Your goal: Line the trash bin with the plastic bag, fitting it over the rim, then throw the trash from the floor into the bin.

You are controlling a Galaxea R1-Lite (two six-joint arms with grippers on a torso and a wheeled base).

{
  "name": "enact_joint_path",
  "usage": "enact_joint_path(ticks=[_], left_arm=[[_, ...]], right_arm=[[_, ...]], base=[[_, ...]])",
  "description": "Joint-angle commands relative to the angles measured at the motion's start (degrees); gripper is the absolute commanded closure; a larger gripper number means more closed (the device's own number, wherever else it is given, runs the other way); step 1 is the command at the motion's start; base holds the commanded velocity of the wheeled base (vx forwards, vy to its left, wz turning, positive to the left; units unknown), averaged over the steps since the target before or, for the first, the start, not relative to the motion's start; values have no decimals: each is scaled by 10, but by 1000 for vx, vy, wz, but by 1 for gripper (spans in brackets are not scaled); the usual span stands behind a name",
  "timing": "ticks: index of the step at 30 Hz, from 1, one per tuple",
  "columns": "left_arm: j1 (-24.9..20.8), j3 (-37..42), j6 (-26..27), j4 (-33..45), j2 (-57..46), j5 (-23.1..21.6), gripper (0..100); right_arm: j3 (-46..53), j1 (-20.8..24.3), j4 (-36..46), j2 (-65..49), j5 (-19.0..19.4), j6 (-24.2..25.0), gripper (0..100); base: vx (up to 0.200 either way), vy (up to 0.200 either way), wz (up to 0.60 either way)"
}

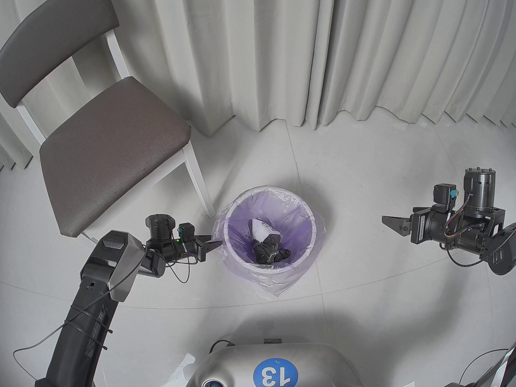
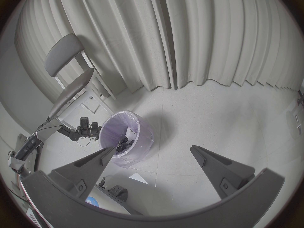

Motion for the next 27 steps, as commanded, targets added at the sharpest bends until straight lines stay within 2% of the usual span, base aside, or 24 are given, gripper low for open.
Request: enact_joint_path(ticks=[1,3,4,7,12,13,14,17,22,27], left_arm=[[19,27,-15,-47,-17,-1,0],[35,88,-35,-112,-42,-2,0],[35,88,-35,-112,-42,-2,0],[51,204,-70,-213,-88,-22,0],[60,341,-72,-326,-135,-40,0],[60,344,-72,-330,-136,-40,0],[61,400,-72,-385,-161,-40,0],[61,486,-80,-461,-210,-40,0],[64,628,-79,-523,-319,-39,0],[56,706,-73,-521,-425,-37,0]], right_arm=[[-3,3,2,1,0,0,0],[-14,4,6,1,-4,0,0],[-14,4,6,1,-4,0,0],[-40,9,34,1,-6,1,0],[-71,14,84,6,-8,2,0],[-71,14,85,6,-8,2,0],[-72,15,90,10,-13,2,0],[-67,16,91,11,-28,2,0],[-57,28,91,7,-34,5,0],[-68,38,92,30,-35,5,0]], base=[[0,0,0],[0,0,0],[0,0,0],[0,0,0],[0,0,0],[0,0,0],[0,0,0],[0,0,0],[0,0,0],[0,0,0]])
